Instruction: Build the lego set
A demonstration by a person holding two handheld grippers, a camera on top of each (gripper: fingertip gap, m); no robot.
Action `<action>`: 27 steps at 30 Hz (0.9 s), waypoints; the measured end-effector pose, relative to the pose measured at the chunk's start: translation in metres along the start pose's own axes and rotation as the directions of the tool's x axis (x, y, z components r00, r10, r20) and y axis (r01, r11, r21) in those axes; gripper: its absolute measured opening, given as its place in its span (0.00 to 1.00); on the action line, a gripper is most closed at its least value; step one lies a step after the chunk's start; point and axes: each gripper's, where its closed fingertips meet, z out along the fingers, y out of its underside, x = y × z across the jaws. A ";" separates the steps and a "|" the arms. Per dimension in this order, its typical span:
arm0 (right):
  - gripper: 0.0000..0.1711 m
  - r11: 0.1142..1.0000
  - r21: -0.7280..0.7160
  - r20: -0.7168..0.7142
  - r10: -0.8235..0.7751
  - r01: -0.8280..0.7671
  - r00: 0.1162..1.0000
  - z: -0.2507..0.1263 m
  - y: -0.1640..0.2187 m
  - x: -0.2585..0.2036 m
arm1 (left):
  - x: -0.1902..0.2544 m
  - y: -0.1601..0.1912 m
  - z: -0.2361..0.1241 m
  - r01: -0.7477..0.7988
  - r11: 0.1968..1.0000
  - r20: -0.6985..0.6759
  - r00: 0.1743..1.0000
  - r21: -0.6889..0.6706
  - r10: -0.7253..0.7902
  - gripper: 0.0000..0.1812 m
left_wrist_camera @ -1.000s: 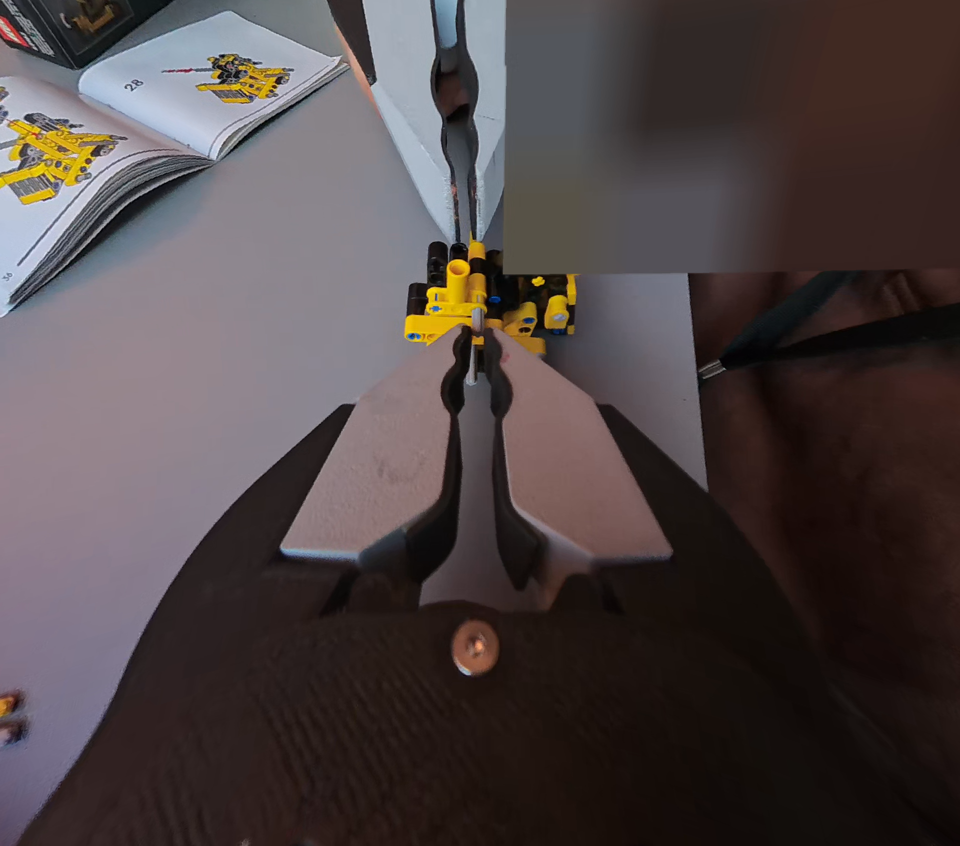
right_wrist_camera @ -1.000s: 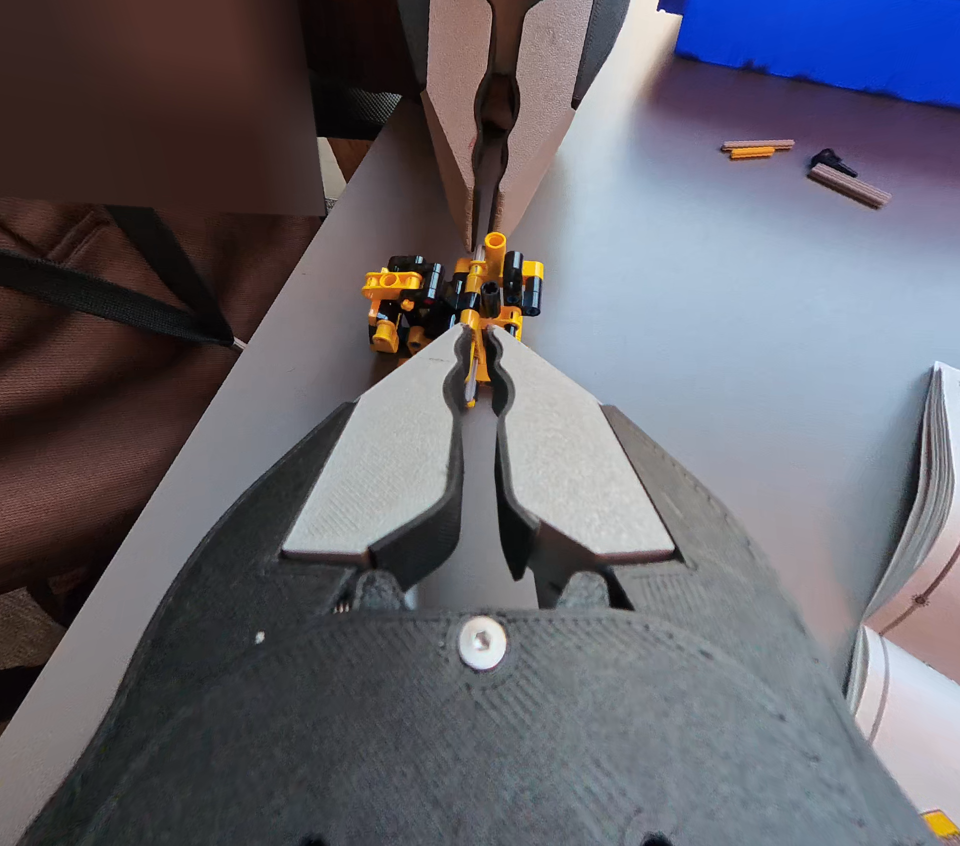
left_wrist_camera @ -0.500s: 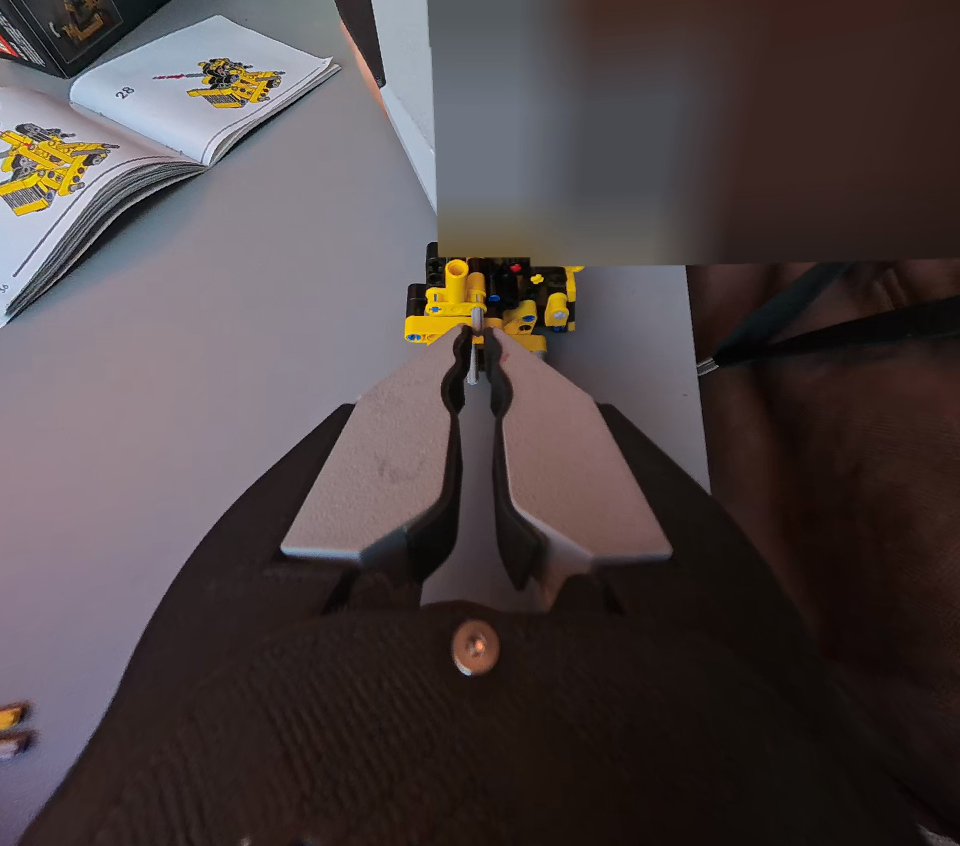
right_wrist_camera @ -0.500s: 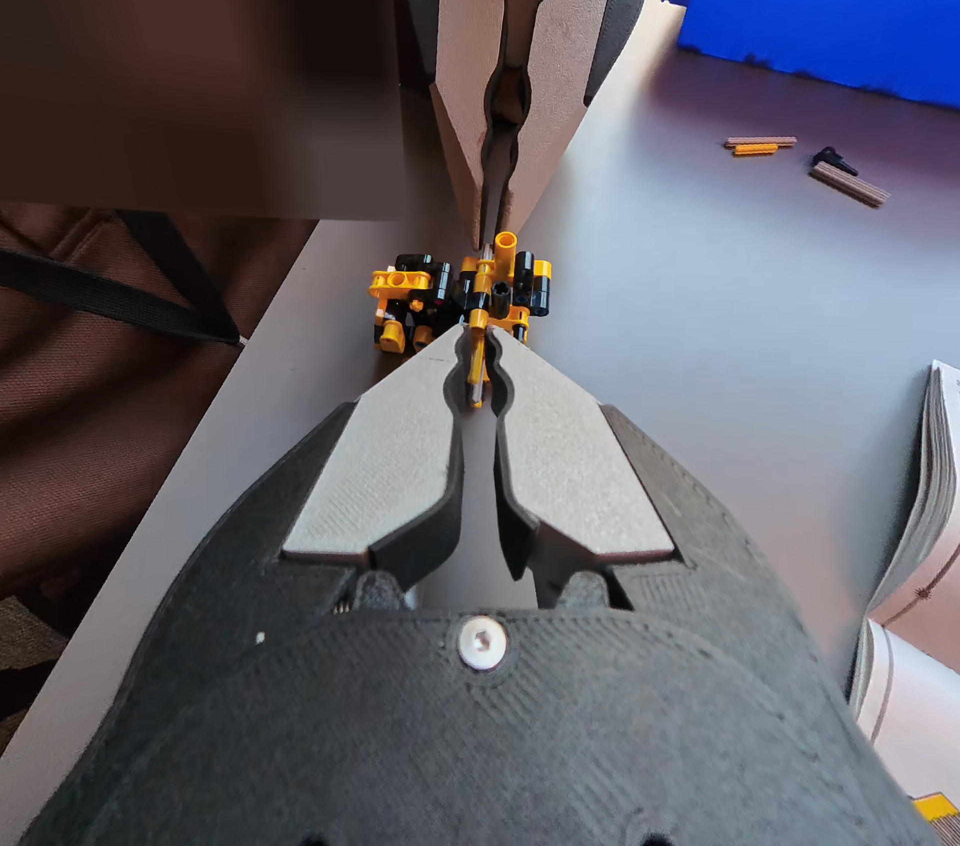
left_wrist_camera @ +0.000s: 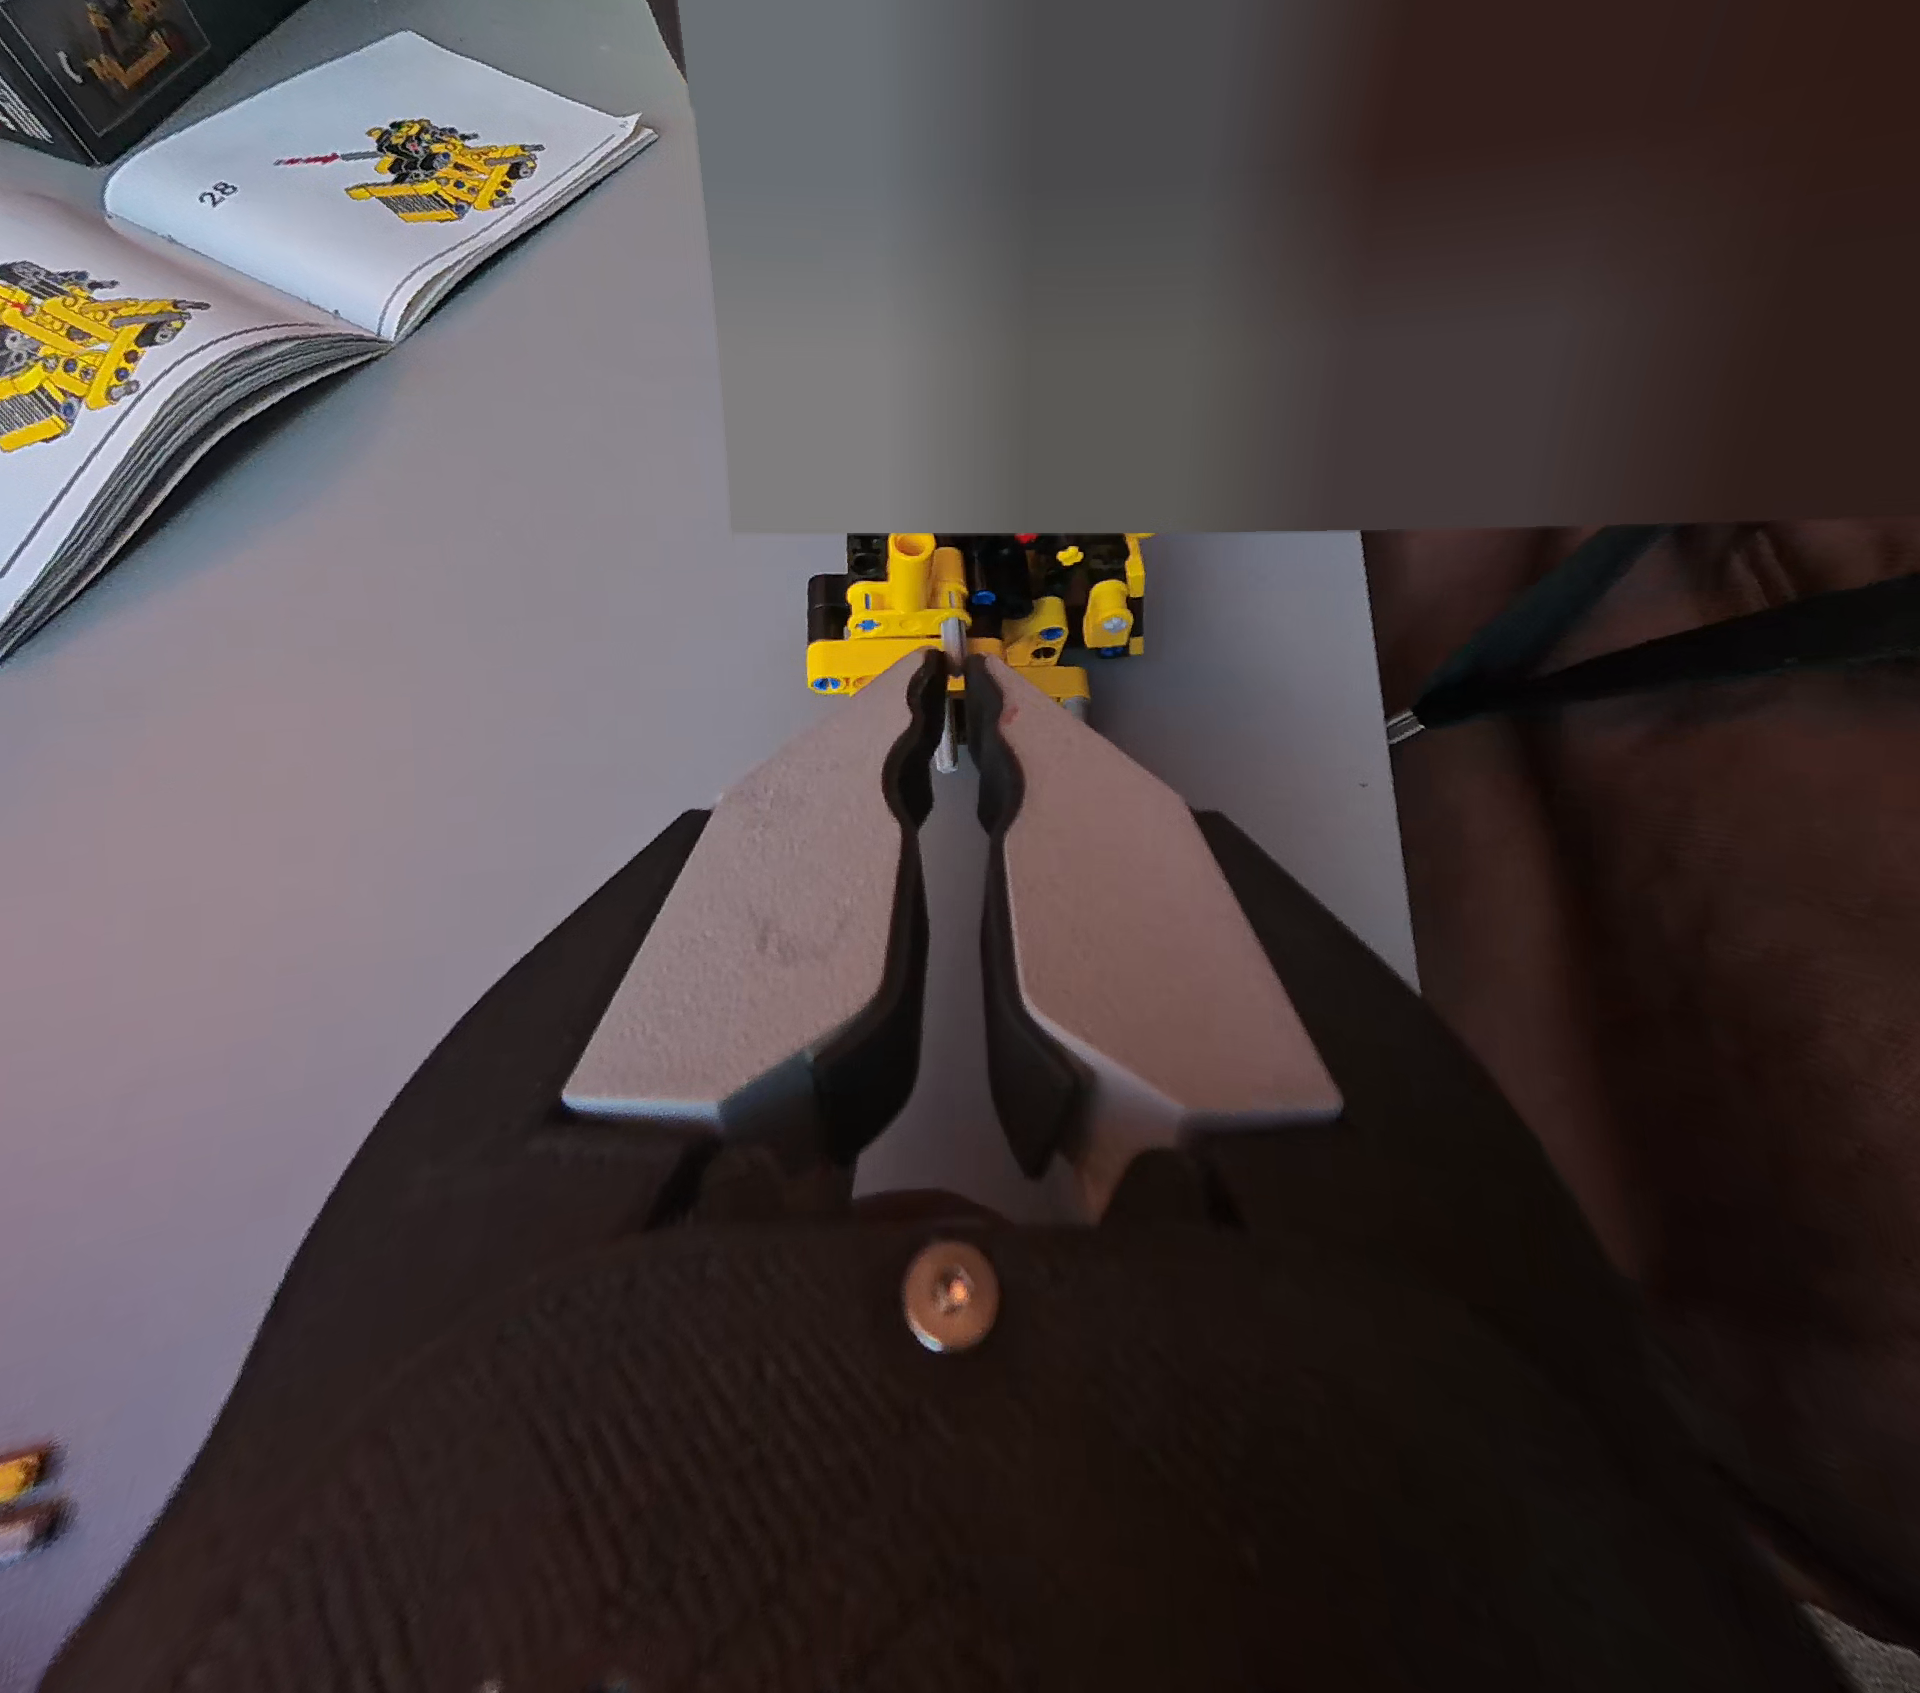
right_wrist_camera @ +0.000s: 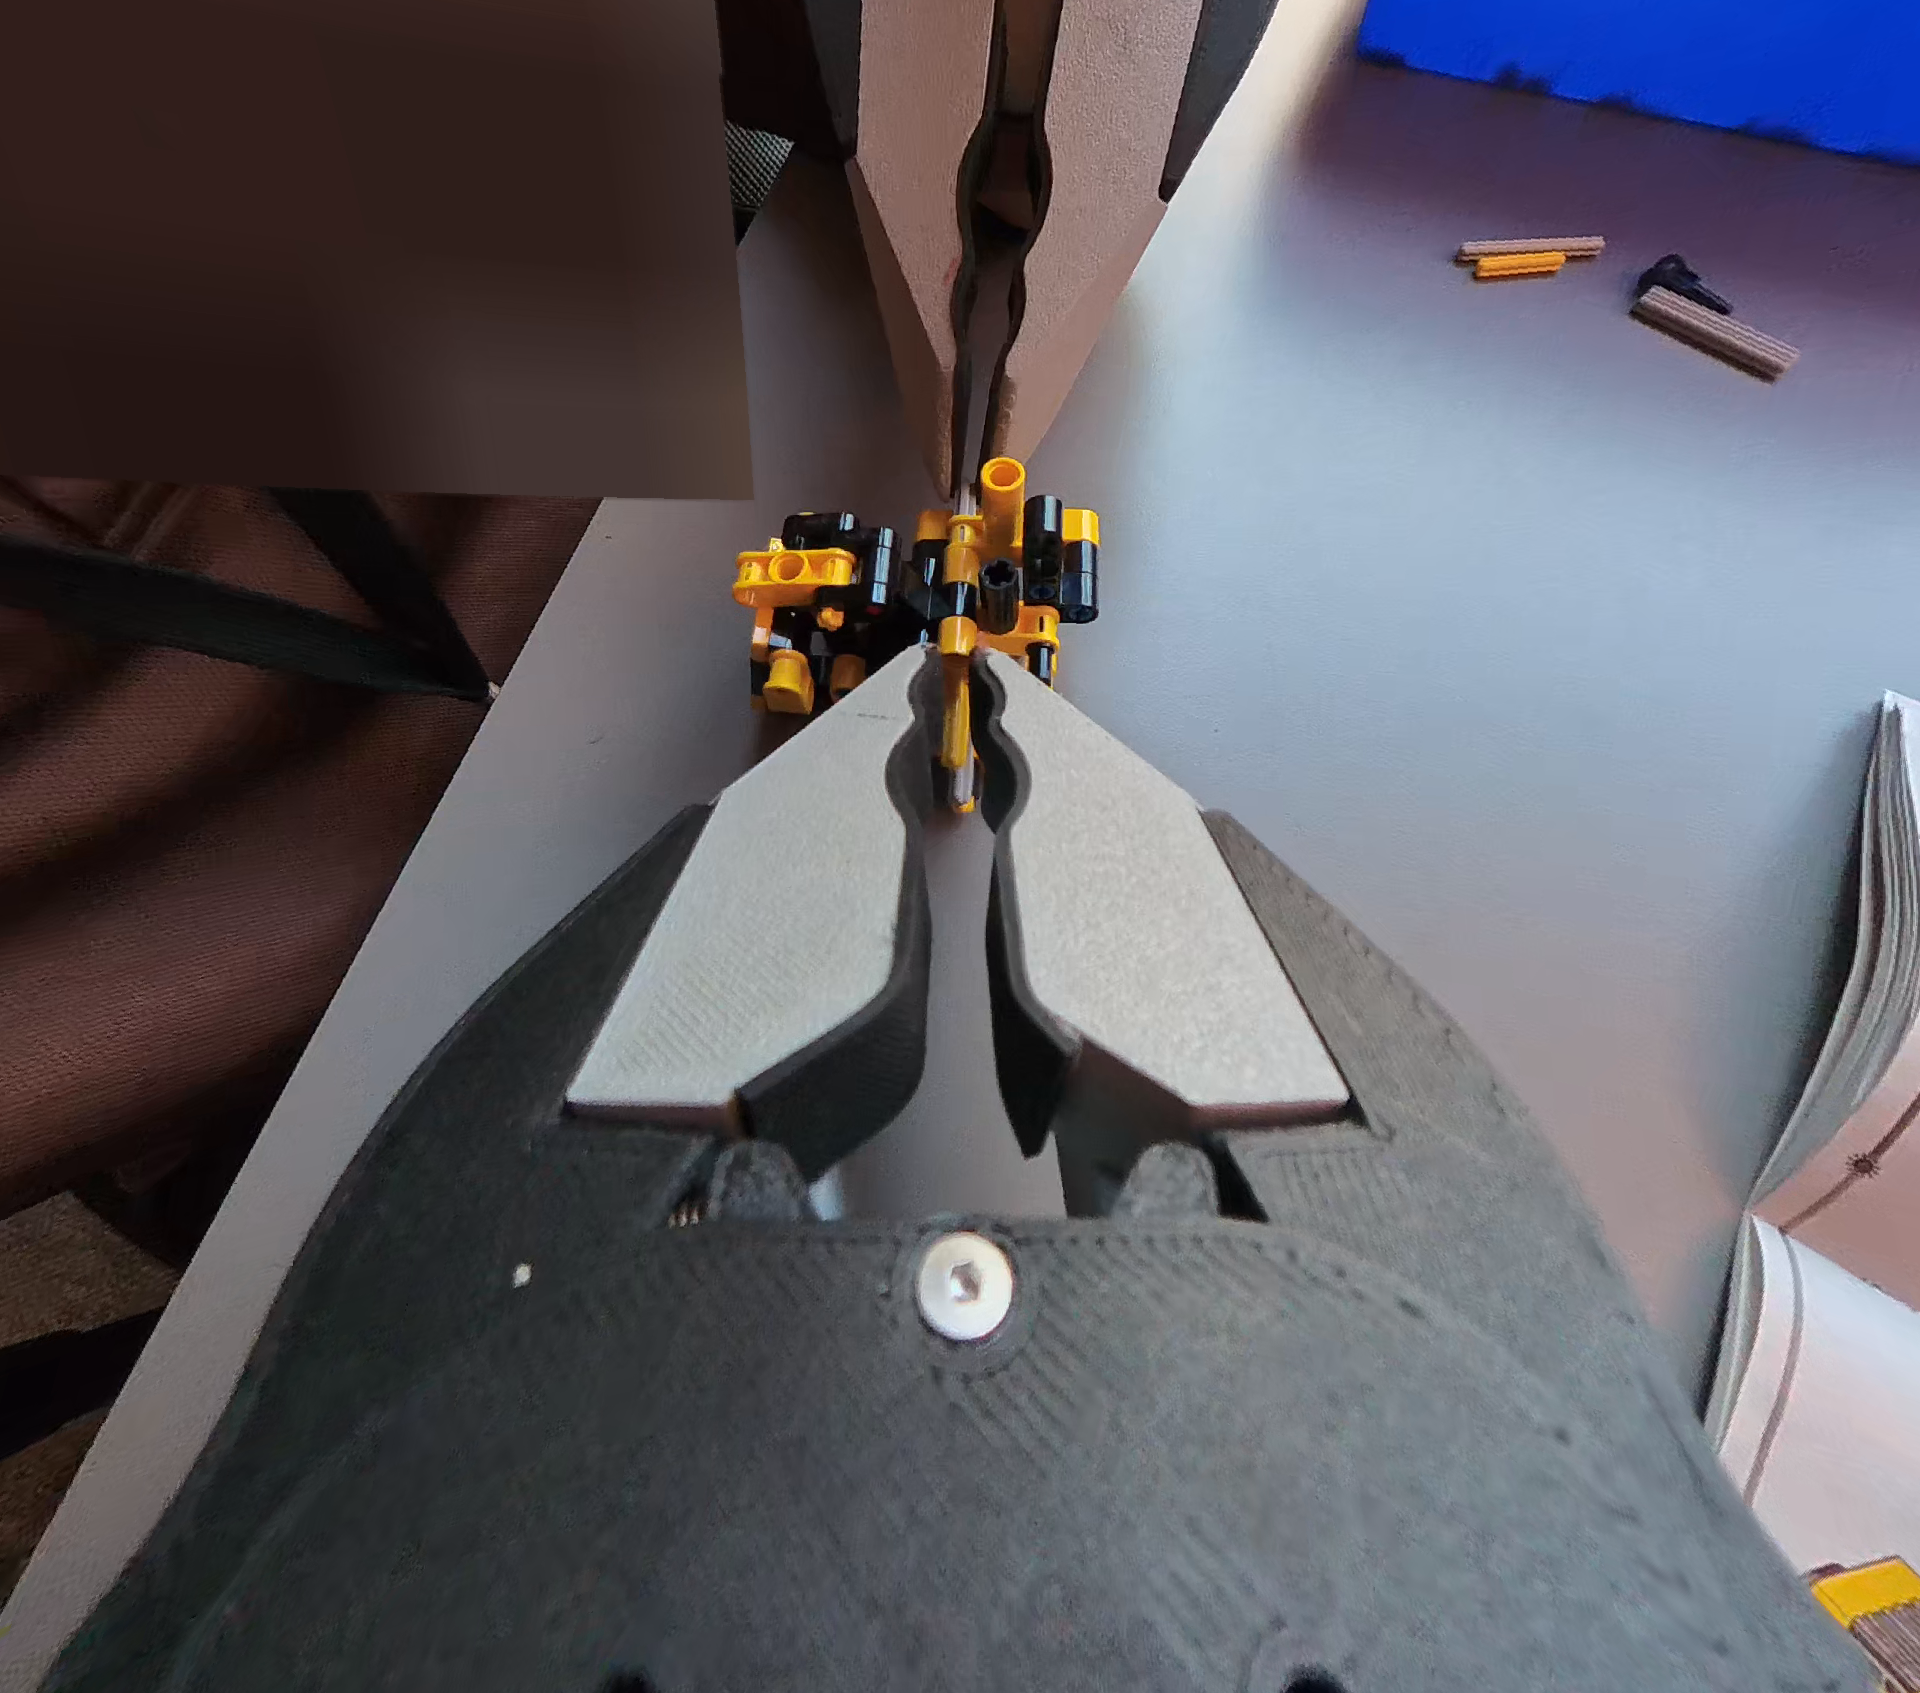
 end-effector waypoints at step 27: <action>0.02 0.998 0.049 -0.009 0.025 -0.024 1.000 -0.008 0.003 0.007 | 0.001 0.000 0.007 -0.004 1.000 0.006 1.000 -0.017 0.004 0.02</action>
